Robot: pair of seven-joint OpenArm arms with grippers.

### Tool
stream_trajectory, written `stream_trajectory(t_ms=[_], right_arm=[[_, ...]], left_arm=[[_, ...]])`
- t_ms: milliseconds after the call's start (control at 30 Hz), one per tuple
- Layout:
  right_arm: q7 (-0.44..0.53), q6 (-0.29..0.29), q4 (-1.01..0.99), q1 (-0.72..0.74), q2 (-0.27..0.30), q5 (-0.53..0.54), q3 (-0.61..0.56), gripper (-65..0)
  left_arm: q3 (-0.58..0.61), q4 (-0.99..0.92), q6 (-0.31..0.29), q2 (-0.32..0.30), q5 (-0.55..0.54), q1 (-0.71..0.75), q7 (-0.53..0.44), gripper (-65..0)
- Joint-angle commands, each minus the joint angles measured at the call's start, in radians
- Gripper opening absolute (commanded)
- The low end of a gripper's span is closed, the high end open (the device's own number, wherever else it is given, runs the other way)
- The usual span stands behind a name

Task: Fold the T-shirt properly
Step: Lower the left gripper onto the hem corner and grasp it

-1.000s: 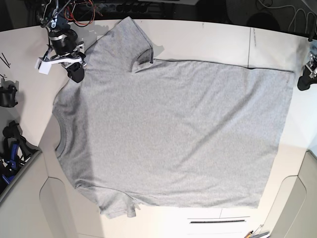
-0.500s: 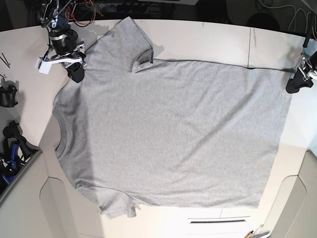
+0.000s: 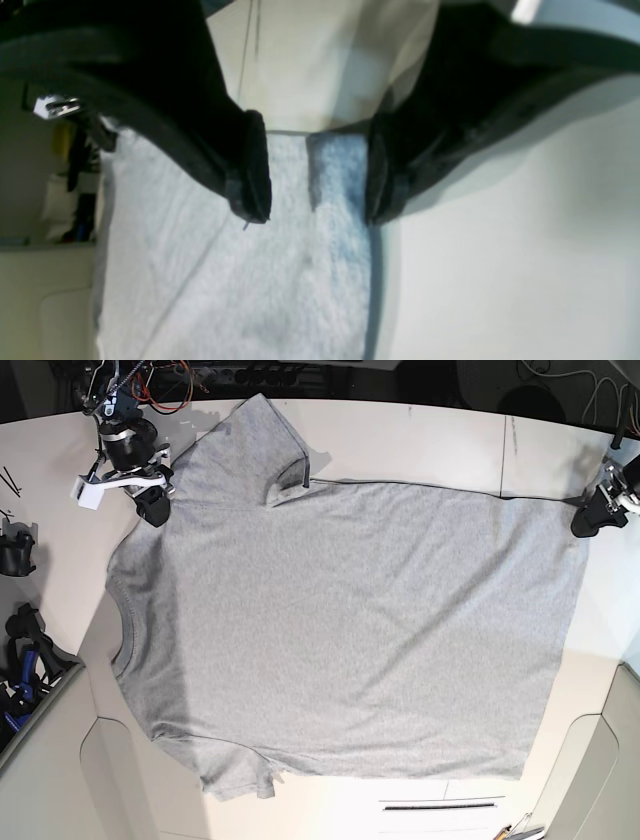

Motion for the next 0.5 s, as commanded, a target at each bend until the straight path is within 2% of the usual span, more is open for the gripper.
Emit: stream_trajectory(t_ms=[0, 233, 333, 467], right_arm=[[-0.034, -0.015, 0.0, -0.008, 0.0, -0.014, -0.001, -65.0], [-0.033, -0.015, 0.0, -0.008, 0.0, -0.014, -0.001, -65.0], [-0.033, -0.015, 0.0, -0.008, 0.0, -0.013, -0.001, -65.0], [-0.033, -0.015, 0.0, -0.008, 0.0, -0.013, -0.001, -65.0]], left_arm=[[0.005, 0.009, 0.023, -0.009, 0.05, 0.014, 0.05, -31.0], [0.005, 0.019, 0.024, -0.009, 0.044, 0.013, 0.033, -31.0], [0.005, 0.019, 0.01, -0.009, -0.013, 0.009, 0.026, -31.0], [0.005, 0.019, 0.001, -0.009, -0.055, -0.003, 0.062, -31.0]])
